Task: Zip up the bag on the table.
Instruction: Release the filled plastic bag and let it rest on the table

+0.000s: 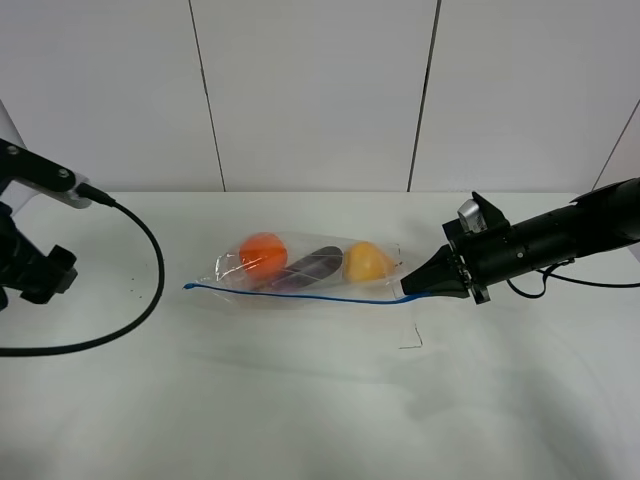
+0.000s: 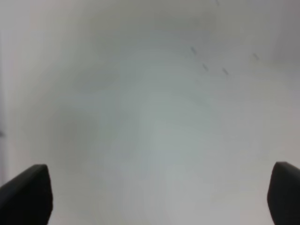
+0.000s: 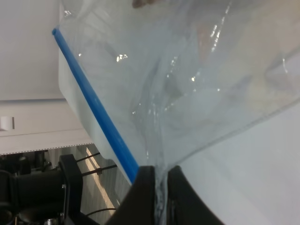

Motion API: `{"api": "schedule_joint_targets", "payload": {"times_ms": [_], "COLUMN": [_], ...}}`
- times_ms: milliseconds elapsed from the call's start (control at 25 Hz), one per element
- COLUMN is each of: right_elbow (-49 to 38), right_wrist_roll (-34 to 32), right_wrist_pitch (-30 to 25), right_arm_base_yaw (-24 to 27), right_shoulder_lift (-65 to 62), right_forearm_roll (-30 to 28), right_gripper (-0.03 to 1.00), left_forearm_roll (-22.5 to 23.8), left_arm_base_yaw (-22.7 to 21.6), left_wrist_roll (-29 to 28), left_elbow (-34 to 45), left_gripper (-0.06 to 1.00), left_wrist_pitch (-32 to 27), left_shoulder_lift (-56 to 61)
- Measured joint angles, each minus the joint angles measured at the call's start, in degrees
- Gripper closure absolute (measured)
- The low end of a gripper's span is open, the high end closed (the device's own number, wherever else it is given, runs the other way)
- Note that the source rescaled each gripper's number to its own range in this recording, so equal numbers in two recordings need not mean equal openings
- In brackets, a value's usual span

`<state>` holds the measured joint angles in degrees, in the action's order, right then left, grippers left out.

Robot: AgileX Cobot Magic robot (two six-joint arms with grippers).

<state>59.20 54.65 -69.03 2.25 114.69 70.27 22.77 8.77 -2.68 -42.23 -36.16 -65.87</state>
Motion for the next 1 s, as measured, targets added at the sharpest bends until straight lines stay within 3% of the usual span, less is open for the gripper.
{"api": "schedule_joint_targets", "payload": {"times_ms": [120, 240, 600, 1000], "right_elbow": [0.0, 0.0, 0.0, 0.0], "right_wrist_roll": [0.1, 0.1, 0.2, 0.7], "right_wrist_pitch": [0.0, 0.0, 0.0, 0.0], "right_arm_base_yaw": [0.0, 0.0, 0.0, 0.0], "right_shoulder_lift": [0.0, 0.0, 0.0, 0.0], "right_forearm_roll": [0.0, -0.4, -0.8, -0.8], "right_gripper": [0.97, 0.97, 0.97, 0.97], "left_forearm_roll": [-14.5, -21.5, -26.7, -26.8], "left_arm_base_yaw": [-6.4, -11.3, -13.2, -13.2], "left_wrist_roll": [9.2, 12.0, 12.5, 12.5], "left_elbow": [-1.8, -3.1, -3.3, -1.0], "left_gripper": [-0.05, -0.05, -0.05, -0.05], "left_wrist_pitch": [-4.3, -9.1, -20.4, -23.9], "left_shoulder_lift": [1.7, 3.3, 9.7, 27.6]}}
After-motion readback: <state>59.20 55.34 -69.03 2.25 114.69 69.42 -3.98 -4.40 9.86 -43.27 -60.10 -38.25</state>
